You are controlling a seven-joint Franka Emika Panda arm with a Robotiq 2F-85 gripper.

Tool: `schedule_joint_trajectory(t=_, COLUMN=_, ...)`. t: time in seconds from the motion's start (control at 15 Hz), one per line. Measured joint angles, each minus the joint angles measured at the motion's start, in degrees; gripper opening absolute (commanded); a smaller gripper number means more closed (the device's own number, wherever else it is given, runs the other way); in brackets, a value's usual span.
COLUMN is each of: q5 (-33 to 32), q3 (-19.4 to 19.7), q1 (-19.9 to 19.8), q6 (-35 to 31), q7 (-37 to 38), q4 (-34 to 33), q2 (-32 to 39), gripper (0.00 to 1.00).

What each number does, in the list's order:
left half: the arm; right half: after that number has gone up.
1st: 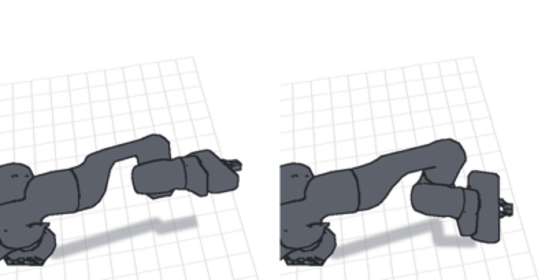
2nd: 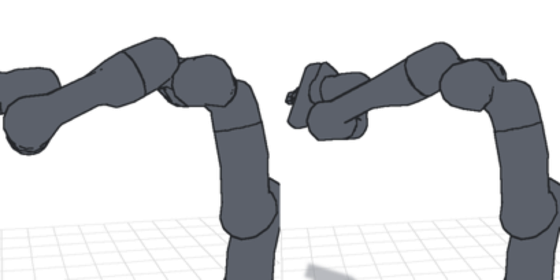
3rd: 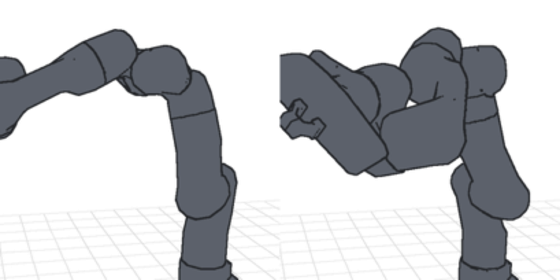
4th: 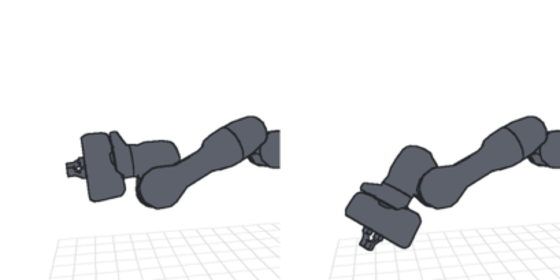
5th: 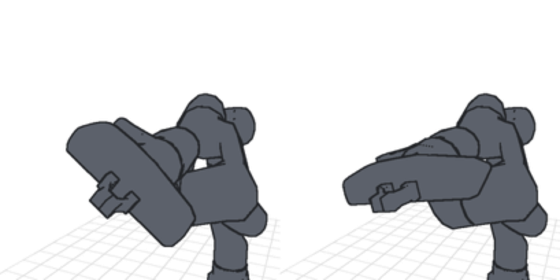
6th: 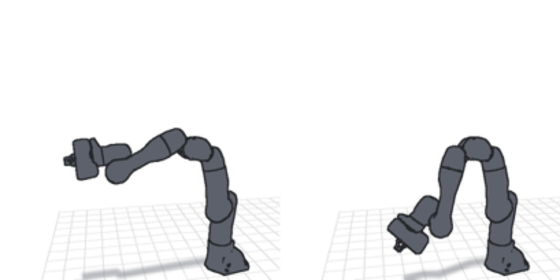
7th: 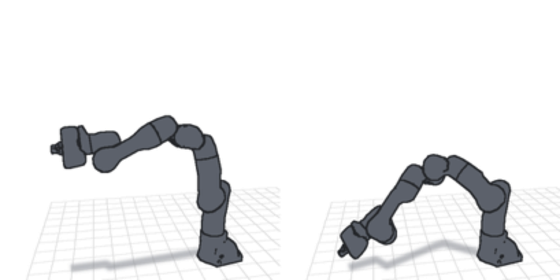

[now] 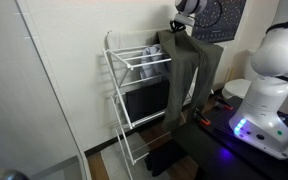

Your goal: Put the pants across all the bars of the drying rack

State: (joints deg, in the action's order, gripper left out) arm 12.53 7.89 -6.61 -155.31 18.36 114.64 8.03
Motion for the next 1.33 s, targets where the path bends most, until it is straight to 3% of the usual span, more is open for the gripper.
schedule_joint_trajectory(t=0.6, q5=-0.36, q3=-0.58, q1=0.92, q6=0.03, q7=-0.21, q4=0.01, q2=-1.63, gripper=0.97)
schedule_joint_trajectory(t=1.07, q5=-3.43, q3=-3.37, q1=3.38, q6=2.39, q7=0.12, q4=0.06, q2=-9.34, gripper=0.98)
schedule_joint_trajectory(t=1.33, q5=-4.89, q3=-5.29, q1=4.27, q6=8.87, q7=0.89, q4=0.08, q2=-9.58, gripper=1.00)
